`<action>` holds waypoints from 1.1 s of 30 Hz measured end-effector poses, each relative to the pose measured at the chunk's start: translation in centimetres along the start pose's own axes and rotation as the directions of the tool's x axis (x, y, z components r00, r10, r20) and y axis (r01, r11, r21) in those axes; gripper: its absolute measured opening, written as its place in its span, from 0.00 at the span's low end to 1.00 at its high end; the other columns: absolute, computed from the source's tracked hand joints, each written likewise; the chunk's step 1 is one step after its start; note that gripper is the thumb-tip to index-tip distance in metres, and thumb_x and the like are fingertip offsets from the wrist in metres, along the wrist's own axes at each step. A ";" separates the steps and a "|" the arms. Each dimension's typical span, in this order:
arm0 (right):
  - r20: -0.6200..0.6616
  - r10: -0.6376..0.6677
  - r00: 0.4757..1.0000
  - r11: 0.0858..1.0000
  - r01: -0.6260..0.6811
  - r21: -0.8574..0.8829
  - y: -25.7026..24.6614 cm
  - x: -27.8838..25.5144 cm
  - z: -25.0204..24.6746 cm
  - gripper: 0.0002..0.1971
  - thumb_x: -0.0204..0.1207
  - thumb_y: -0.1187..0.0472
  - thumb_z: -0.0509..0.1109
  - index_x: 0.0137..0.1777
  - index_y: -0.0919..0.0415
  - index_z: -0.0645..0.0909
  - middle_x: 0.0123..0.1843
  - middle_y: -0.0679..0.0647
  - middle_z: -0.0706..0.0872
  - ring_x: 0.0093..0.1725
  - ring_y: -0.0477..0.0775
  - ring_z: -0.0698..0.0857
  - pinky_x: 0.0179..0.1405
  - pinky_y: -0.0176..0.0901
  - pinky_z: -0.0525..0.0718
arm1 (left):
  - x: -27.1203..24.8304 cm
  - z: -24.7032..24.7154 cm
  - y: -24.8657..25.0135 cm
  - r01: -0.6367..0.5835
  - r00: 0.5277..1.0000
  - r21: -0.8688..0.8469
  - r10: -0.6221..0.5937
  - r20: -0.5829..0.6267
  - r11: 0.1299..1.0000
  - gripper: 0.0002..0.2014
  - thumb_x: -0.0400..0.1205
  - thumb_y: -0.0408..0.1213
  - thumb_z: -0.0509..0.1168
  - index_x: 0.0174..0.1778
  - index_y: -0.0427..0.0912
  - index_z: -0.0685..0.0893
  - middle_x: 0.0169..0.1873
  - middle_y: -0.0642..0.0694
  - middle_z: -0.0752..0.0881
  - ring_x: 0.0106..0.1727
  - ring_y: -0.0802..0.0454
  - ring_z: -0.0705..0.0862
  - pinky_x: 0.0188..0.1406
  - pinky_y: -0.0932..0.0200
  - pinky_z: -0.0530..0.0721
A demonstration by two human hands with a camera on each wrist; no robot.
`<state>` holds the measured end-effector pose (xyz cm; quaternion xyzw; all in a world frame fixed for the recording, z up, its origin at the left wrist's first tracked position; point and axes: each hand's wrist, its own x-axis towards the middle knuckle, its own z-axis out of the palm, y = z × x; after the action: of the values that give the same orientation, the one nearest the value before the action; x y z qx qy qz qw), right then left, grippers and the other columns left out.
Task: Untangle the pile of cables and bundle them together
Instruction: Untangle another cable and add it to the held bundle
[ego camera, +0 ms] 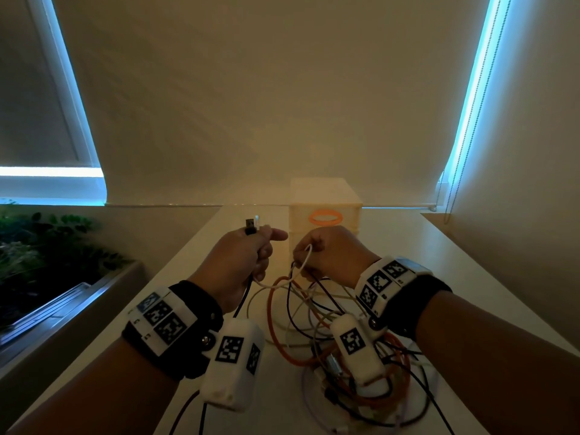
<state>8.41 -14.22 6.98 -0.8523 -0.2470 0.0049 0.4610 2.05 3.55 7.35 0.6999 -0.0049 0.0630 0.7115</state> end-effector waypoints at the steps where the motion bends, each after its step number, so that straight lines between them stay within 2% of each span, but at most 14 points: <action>1: -0.014 -0.013 1.000 1.000 0.013 -0.002 0.1 0.0 0.1 0.02 0.76 0.61 0.76 0.42 0.56 0.87 0.34 0.54 0.92 0.33 0.53 0.92 0.35 0.44 0.89 | 0.1 0.0 -0.1 0.008 1.000 0.005 -0.008 -0.003 1.000 0.18 0.94 0.42 0.52 0.64 0.35 0.84 0.27 0.51 0.69 0.25 0.56 0.64 0.26 0.59 0.63; 5: -0.041 -0.058 0.997 0.992 0.053 -0.113 -0.4 -0.1 0.4 0.04 0.74 0.57 0.78 0.42 0.54 0.87 0.31 0.49 0.90 0.31 0.45 0.90 0.34 0.43 0.90 | -0.2 0.5 -0.3 0.034 0.999 0.054 -0.033 -0.023 0.998 0.19 0.94 0.45 0.54 0.61 0.34 0.85 0.25 0.51 0.68 0.24 0.56 0.63 0.25 0.59 0.63; 8: -0.020 -0.064 0.998 0.963 0.056 -0.263 -1.3 0.2 0.9 0.07 0.76 0.55 0.75 0.46 0.58 0.86 0.37 0.53 0.91 0.36 0.52 0.92 0.41 0.50 0.92 | -0.5 0.8 -0.2 0.018 1.000 0.205 -0.012 -0.028 0.979 0.25 0.87 0.57 0.63 0.51 0.34 0.87 0.24 0.49 0.67 0.23 0.54 0.64 0.23 0.59 0.64; 10: 0.006 -0.092 0.996 0.932 0.089 -0.352 -1.7 0.4 1.2 0.06 0.76 0.59 0.74 0.46 0.62 0.85 0.39 0.53 0.90 0.41 0.57 0.91 0.45 0.53 0.91 | -0.6 0.7 -0.3 -0.025 1.000 0.299 0.026 0.002 0.954 0.26 0.81 0.59 0.70 0.42 0.35 0.82 0.23 0.49 0.65 0.21 0.55 0.62 0.22 0.60 0.63; 13: 0.036 -0.128 0.991 0.907 0.132 -0.400 -1.9 0.4 1.5 0.07 0.75 0.62 0.73 0.52 0.60 0.87 0.45 0.53 0.88 0.46 0.55 0.89 0.50 0.50 0.89 | -0.6 0.6 -0.3 -0.058 0.998 0.377 0.045 0.044 0.924 0.17 0.82 0.48 0.74 0.38 0.40 0.78 0.22 0.51 0.65 0.20 0.57 0.61 0.23 0.59 0.61; 15: 0.009 -0.138 0.990 0.934 0.133 -0.331 -1.4 0.2 1.7 0.07 0.77 0.58 0.74 0.52 0.58 0.87 0.43 0.49 0.88 0.41 0.49 0.87 0.44 0.44 0.88 | -0.5 0.3 -0.2 -0.050 0.999 0.362 0.039 0.037 0.931 0.13 0.83 0.43 0.73 0.39 0.41 0.79 0.24 0.49 0.66 0.22 0.54 0.62 0.23 0.58 0.61; 17: -0.020 -0.149 0.989 0.958 0.139 -0.250 -0.7 -0.2 2.0 0.05 0.78 0.52 0.74 0.46 0.53 0.86 0.36 0.43 0.85 0.35 0.41 0.83 0.37 0.36 0.81 | -0.7 -0.1 0.0 -0.065 0.998 0.270 0.059 0.029 0.961 0.11 0.85 0.42 0.70 0.42 0.40 0.80 0.26 0.47 0.66 0.24 0.53 0.61 0.24 0.56 0.62; 20: 0.015 -0.135 0.991 0.958 0.134 -0.254 0.5 -0.6 2.7 0.04 0.77 0.49 0.74 0.43 0.46 0.85 0.37 0.40 0.84 0.38 0.36 0.82 0.38 0.32 0.76 | -1.4 -0.5 1.2 -0.102 0.994 0.020 0.101 0.027 0.995 0.11 0.89 0.39 0.64 0.42 0.39 0.80 0.24 0.48 0.64 0.22 0.53 0.60 0.22 0.58 0.58; 22: 0.034 -0.110 0.993 0.943 0.115 -0.312 1.8 -0.7 3.1 0.06 0.77 0.48 0.72 0.40 0.45 0.82 0.37 0.40 0.82 0.39 0.38 0.81 0.40 0.33 0.76 | -2.0 -0.9 2.8 -0.146 0.988 -0.159 0.152 0.026 0.976 0.12 0.89 0.38 0.63 0.39 0.40 0.79 0.23 0.50 0.61 0.21 0.54 0.58 0.24 0.56 0.55; 24: 0.082 -0.034 0.996 0.917 0.064 -0.395 3.3 -0.9 3.5 0.13 0.79 0.47 0.71 0.33 0.46 0.77 0.35 0.42 0.80 0.40 0.46 0.80 0.43 0.39 0.77 | -2.6 -1.7 4.8 -0.196 0.975 -0.329 0.221 0.040 0.924 0.15 0.89 0.37 0.60 0.35 0.43 0.79 0.25 0.49 0.54 0.22 0.54 0.53 0.21 0.59 0.56; 27: 0.090 0.018 0.996 0.936 0.015 -0.352 4.5 -1.2 3.6 0.10 0.78 0.47 0.72 0.36 0.46 0.81 0.35 0.42 0.81 0.41 0.46 0.82 0.45 0.41 0.78 | -3.0 -2.6 6.7 -0.235 0.961 -0.390 0.272 0.043 0.890 0.23 0.92 0.36 0.56 0.28 0.47 0.79 0.28 0.48 0.51 0.24 0.53 0.50 0.20 0.62 0.58; 29: 0.075 0.000 0.997 0.942 0.025 -0.335 4.0 -0.9 3.4 0.08 0.77 0.47 0.74 0.38 0.44 0.83 0.35 0.40 0.82 0.39 0.42 0.81 0.42 0.35 0.75 | -2.9 -2.6 6.3 -0.237 0.967 -0.353 0.255 0.004 0.905 0.22 0.92 0.37 0.57 0.29 0.47 0.79 0.24 0.50 0.54 0.22 0.54 0.53 0.21 0.61 0.58; 31: 0.065 -0.021 0.998 0.941 0.042 -0.335 3.2 -0.8 3.0 0.08 0.76 0.47 0.75 0.36 0.44 0.84 0.33 0.40 0.83 0.37 0.38 0.81 0.37 0.32 0.73 | -2.4 -2.4 5.0 -0.188 0.982 -0.193 0.180 -0.057 0.963 0.18 0.91 0.41 0.60 0.35 0.44 0.81 0.21 0.51 0.59 0.21 0.54 0.56 0.26 0.55 0.53; 33: 0.056 -0.035 0.998 0.940 0.052 -0.337 2.8 -0.7 2.4 0.09 0.75 0.47 0.75 0.39 0.51 0.89 0.36 0.42 0.87 0.39 0.41 0.85 0.40 0.36 0.80 | -1.9 -2.3 3.6 -0.072 0.992 -0.001 0.072 -0.101 0.997 0.18 0.90 0.48 0.61 0.44 0.38 0.84 0.22 0.51 0.63 0.22 0.54 0.58 0.31 0.49 0.52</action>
<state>8.37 -13.91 3.24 -0.9128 -0.2742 -0.0270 0.3014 -0.37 5.76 10.67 0.6933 0.0058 0.1241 0.7099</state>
